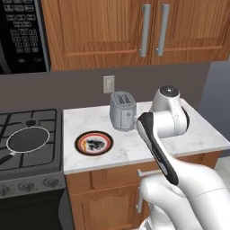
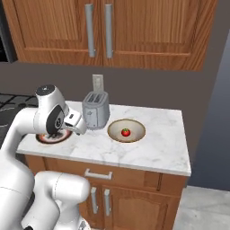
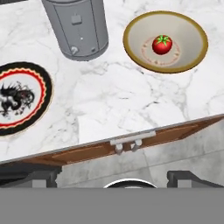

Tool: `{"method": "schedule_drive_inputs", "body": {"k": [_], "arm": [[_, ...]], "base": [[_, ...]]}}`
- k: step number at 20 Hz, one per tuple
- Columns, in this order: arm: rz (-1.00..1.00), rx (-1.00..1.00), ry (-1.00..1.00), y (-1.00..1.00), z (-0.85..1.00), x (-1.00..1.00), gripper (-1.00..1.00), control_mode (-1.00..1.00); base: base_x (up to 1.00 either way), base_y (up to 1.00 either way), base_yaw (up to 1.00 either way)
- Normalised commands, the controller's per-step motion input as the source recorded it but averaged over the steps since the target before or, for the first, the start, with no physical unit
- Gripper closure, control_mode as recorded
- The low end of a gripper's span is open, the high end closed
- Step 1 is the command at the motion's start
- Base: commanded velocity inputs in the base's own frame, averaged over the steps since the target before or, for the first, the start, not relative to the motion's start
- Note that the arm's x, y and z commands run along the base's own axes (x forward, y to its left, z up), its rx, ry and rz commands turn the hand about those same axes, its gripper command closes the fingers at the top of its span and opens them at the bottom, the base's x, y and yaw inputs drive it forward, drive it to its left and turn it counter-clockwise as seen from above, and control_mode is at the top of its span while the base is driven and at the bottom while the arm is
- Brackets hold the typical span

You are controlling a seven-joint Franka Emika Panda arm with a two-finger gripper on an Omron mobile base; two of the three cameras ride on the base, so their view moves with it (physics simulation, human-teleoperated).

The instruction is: Place the shrimp on the plate and place the tomato on the same plate.

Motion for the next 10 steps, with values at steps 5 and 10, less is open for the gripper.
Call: {"method": "schedule_drive_inputs", "body": {"k": [5, 10], "arm": [[0.0, 0.0, 0.0, 0.0, 0.0, 0.0, -1.0, 1.0], [0.0, 0.0, 0.0, 0.0, 0.0, 0.0, -1.0, 1.0]], "base": [[0.42, -0.32, 0.0], [0.45, -0.26, 0.0]]}}
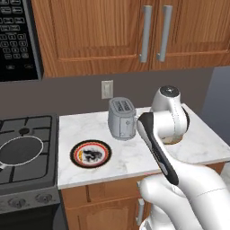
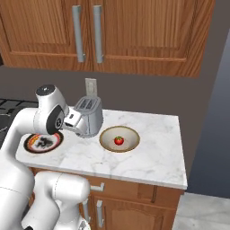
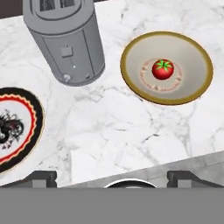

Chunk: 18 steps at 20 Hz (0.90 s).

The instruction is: Place the shrimp on the plate and place the tomato on the same plate.

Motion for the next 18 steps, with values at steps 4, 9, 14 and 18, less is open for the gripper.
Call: {"method": "schedule_drive_inputs", "body": {"k": [4, 9, 14, 18], "arm": [[0.0, 0.0, 0.0, 0.0, 0.0, 0.0, -1.0, 1.0], [0.0, 0.0, 0.0, 0.0, 0.0, 0.0, -1.0, 1.0], [0.0, 0.0, 0.0, 0.0, 0.0, 0.0, -1.0, 1.0], [-0.02, 0.0, 0.0, -0.16, 0.0, 0.38, -1.0, -1.0]], "base": [[0.51, -0.05, 0.0], [0.47, 0.0, -0.01], [0.46, 0.0, -0.03], [0.12, -0.01, -0.01]]}}
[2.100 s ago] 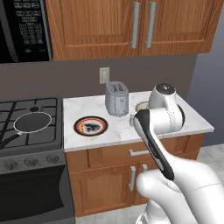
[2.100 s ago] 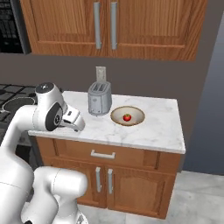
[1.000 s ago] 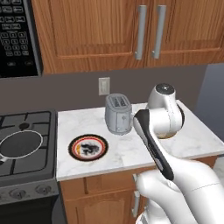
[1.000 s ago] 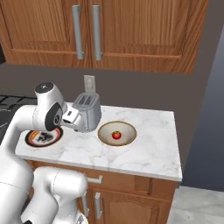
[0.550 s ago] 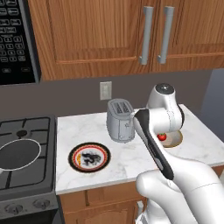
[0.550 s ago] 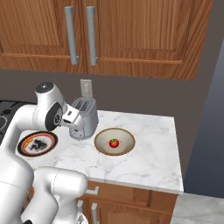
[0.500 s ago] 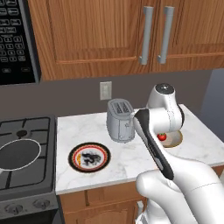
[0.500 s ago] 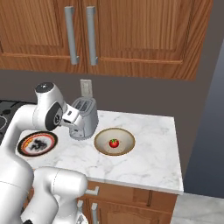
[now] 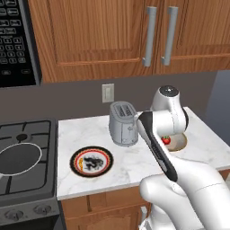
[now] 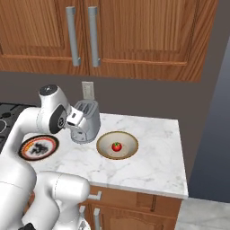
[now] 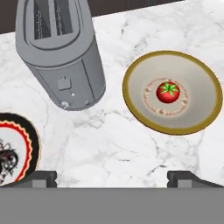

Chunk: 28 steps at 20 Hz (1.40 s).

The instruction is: Place the shrimp on the plate and place the tomato on the same plate.

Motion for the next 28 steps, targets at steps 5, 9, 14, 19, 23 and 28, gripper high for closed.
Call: {"method": "schedule_drive_inputs", "body": {"k": [5, 9, 14, 19, 23, 28], "arm": [[-0.04, 0.0, 0.03, -0.46, -0.04, 0.43, -1.0, -1.0], [0.0, 0.0, 0.09, -0.62, 0.0, 0.18, -1.0, -1.0], [0.0, 0.0, 0.09, -0.54, 0.0, 0.04, -1.0, -1.0], [0.0, 0.03, 0.09, -0.47, -0.02, 0.0, -1.0, -1.0], [0.0, 0.01, 0.05, -0.25, -0.28, 0.03, -1.0, -1.0], [0.0, 0.0, 0.01, -0.14, -0.48, 0.05, -1.0, -1.0]], "base": [[0.0, 0.0, 0.0], [0.0, 0.0, 0.0], [0.0, 0.0, 0.0], [0.0, 0.0, 0.0], [0.0, 0.0, 0.0], [0.0, 0.0, 0.0]]}}
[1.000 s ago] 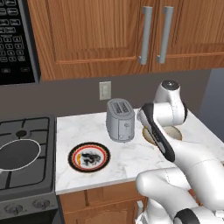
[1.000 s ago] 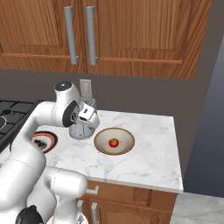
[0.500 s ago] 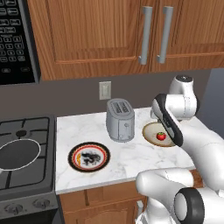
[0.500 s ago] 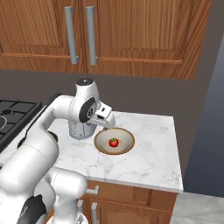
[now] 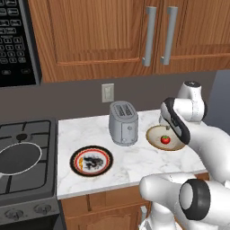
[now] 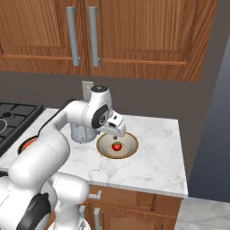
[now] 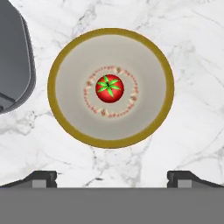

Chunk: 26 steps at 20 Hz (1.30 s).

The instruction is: Place the shrimp on the plate and place the tomato on the same plate.

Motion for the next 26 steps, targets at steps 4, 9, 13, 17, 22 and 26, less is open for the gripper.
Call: {"method": "schedule_drive_inputs", "body": {"k": [4, 9, 13, 17, 22, 26], "arm": [[0.0, 0.0, 0.0, -0.09, -0.44, 0.1, -1.0, -1.0], [0.0, 0.0, 0.04, -0.01, -0.3, 0.19, -1.0, -1.0], [0.0, 0.0, 0.06, 0.0, -0.16, 0.3, -1.0, -1.0], [0.0, 0.0, 0.05, -0.08, -0.09, 0.2, -1.0, -1.0], [0.0, 0.0, 0.03, -0.04, -0.15, 0.21, -1.0, -1.0], [0.0, 0.0, 0.05, 0.0, -0.21, 0.26, -1.0, -1.0]], "base": [[0.0, 0.0, 0.0], [0.0, 0.0, 0.0], [0.0, 0.0, 0.0], [0.0, 0.0, 0.0], [0.0, 0.0, 0.0], [0.0, 0.0, 0.0]]}}
